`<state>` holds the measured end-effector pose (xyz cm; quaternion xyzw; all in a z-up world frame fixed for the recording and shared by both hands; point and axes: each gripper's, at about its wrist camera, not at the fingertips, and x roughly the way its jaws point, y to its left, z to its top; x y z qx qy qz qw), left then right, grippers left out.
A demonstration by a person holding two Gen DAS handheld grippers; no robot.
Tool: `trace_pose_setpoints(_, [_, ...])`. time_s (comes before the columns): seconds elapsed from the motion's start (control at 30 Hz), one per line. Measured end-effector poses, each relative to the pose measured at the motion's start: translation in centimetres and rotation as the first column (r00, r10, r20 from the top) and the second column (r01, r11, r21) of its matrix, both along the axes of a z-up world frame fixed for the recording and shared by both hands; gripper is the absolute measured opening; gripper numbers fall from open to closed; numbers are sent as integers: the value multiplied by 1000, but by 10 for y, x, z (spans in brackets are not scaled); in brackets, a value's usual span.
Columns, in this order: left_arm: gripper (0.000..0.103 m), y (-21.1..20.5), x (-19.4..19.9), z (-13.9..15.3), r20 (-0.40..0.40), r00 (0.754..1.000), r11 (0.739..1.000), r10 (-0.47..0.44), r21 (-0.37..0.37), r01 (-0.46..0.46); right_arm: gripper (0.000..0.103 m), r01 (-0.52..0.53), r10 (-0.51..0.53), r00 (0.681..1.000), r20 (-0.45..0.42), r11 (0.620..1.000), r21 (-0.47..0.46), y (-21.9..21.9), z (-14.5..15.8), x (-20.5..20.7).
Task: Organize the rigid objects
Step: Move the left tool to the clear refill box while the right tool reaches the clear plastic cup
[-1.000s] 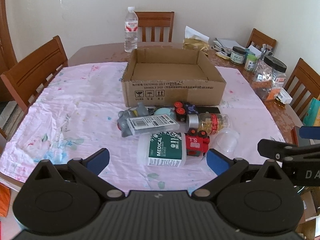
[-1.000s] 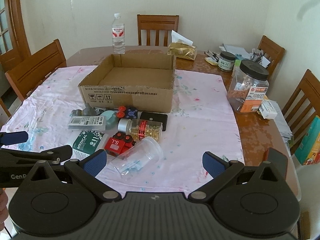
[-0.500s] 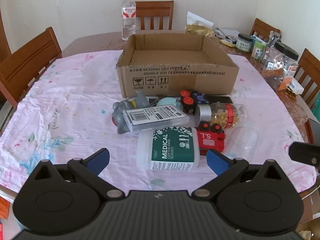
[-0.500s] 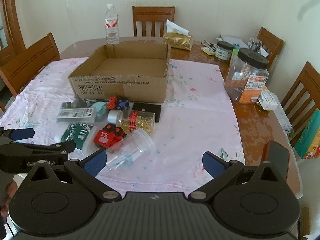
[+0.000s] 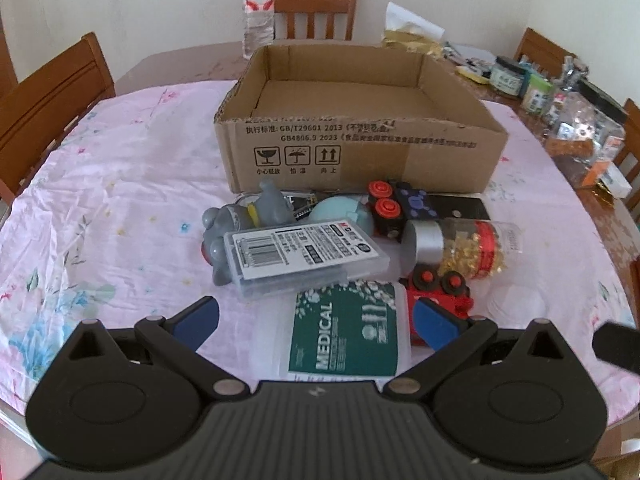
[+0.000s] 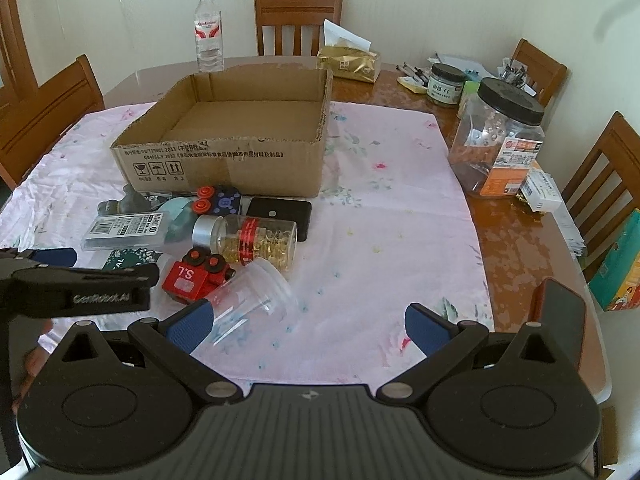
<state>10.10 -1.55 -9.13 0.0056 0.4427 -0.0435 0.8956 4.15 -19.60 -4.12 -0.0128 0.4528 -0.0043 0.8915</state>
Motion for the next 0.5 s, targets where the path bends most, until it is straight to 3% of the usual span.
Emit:
trace_pose_setpoints(0.3, [103,-9,24,-2,-37,995,995,94,16,-94,103,-12,12,999,-36,1000,20,2,-11,15])
trace_pose_setpoints(0.5, [103,-16,39,-5,-59,991,991,124,67,-120,103,-108,109,992,-58,994,15,13,-19,22])
